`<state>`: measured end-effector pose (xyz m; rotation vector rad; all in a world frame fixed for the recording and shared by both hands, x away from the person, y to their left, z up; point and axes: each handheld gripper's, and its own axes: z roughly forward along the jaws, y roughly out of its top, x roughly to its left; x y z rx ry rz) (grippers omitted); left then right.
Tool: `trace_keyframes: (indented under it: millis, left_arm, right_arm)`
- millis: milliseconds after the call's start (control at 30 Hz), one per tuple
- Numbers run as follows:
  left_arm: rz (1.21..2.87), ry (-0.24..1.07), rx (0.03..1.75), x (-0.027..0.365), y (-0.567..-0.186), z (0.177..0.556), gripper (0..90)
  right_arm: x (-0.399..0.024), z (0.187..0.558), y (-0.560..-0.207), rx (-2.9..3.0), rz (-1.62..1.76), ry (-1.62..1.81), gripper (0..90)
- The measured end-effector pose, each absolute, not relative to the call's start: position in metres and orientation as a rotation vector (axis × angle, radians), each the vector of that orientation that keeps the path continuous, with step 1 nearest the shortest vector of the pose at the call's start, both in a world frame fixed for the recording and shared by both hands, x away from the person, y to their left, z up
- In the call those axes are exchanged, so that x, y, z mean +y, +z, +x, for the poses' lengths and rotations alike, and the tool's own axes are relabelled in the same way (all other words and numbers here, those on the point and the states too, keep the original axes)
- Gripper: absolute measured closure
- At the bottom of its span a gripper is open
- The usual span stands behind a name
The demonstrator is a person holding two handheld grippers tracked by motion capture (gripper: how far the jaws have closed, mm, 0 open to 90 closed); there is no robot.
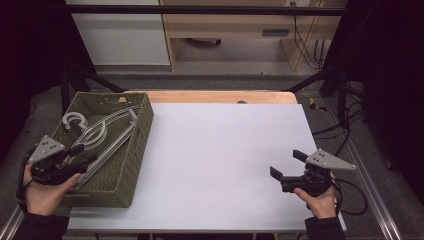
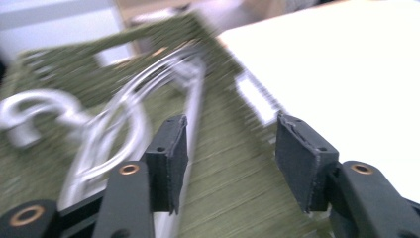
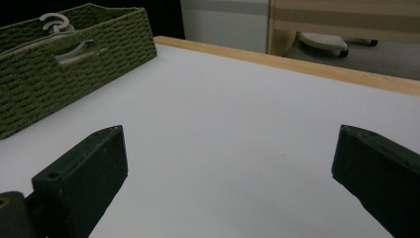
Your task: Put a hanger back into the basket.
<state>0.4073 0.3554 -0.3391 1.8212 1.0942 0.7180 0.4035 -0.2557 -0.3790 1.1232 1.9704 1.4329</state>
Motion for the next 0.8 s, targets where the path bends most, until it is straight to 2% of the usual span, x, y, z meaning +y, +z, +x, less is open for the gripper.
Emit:
trace_keyframes:
  millis: [167, 433, 800]
  left_arm:
    - [1.765, 0.648, 1.01, 0.332, -0.342, 0.4, 36.9]
    - [1.753, 0.577, 0.921, 0.304, -0.356, 0.397, 19.7]
    - [1.793, 0.512, 0.862, 0.279, -0.376, 0.399, 12.5]
  right_arm:
    - [-0.257, 0.403, -0.379, 1.962, 1.116, 1.437, 1.2]
    - [-0.258, 0.402, -0.378, 1.949, 1.122, 1.456, 1.0]
    - [-0.262, 0.399, -0.379, 1.944, 1.115, 1.464, 0.8]
